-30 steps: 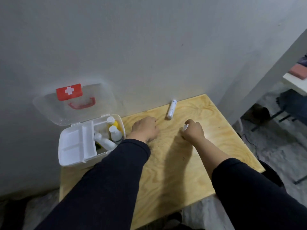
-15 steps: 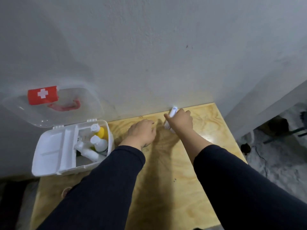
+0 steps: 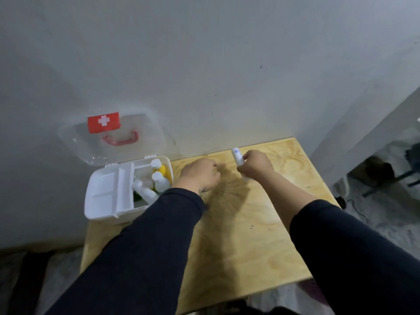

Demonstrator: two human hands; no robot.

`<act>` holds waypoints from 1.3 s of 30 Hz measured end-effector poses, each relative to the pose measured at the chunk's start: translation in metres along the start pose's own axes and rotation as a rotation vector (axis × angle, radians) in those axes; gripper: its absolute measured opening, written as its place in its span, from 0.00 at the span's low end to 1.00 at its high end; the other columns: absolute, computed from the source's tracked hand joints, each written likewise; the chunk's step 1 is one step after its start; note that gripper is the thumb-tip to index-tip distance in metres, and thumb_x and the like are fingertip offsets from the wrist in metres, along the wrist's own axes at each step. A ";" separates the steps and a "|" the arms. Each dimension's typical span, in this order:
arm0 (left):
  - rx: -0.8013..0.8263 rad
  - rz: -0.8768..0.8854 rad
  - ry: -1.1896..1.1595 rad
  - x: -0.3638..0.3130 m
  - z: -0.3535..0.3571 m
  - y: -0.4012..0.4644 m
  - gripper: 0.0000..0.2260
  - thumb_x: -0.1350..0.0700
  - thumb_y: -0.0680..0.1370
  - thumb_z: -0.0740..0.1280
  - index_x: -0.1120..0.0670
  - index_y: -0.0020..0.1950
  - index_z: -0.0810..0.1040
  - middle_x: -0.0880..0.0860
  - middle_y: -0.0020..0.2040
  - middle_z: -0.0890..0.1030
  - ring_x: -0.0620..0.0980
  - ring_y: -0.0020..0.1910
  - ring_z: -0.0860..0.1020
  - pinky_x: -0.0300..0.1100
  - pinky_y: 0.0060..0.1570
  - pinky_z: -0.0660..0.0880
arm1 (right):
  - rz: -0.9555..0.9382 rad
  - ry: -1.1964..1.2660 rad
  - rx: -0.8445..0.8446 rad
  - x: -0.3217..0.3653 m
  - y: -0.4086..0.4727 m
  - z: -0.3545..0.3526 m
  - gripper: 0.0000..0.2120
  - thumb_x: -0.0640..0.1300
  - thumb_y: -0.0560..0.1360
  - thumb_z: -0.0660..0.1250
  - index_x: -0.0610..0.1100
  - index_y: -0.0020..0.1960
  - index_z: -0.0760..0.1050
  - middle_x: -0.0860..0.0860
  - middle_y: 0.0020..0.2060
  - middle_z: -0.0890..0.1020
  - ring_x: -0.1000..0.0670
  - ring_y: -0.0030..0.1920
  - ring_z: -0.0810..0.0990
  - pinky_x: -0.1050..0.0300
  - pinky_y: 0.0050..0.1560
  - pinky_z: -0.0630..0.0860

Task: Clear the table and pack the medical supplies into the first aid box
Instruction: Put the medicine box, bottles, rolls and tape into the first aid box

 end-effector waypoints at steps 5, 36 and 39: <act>-0.177 -0.007 -0.058 0.028 -0.045 -0.050 0.19 0.51 0.80 0.59 0.52 0.71 0.70 0.52 0.70 0.72 0.55 0.67 0.72 0.48 0.63 0.70 | -0.140 -0.011 -0.001 0.072 -0.056 -0.011 0.14 0.43 0.71 0.66 0.39 0.54 0.79 0.42 0.45 0.86 0.44 0.37 0.78 0.52 0.47 0.79; -0.190 -0.273 -0.251 0.262 -0.014 -0.149 0.41 0.39 0.78 0.62 0.58 0.80 0.45 0.52 0.80 0.44 0.51 0.79 0.50 0.47 0.75 0.57 | -0.359 -0.125 0.046 0.270 -0.135 0.163 0.18 0.36 0.73 0.66 0.41 0.63 0.73 0.43 0.60 0.78 0.43 0.58 0.78 0.54 0.53 0.77; -0.233 -0.264 -0.340 0.263 -0.016 -0.152 0.41 0.41 0.77 0.65 0.58 0.80 0.47 0.51 0.80 0.47 0.50 0.78 0.54 0.46 0.72 0.60 | -0.377 -0.054 0.109 0.279 -0.142 0.166 0.19 0.34 0.73 0.66 0.42 0.64 0.74 0.45 0.62 0.78 0.44 0.61 0.77 0.57 0.53 0.76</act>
Point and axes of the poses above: each hand's wrist, its own y-axis towards the middle knuckle, its own z-axis out of the palm, x = y × z, the point moved 10 cm from there along y, towards the middle knuckle
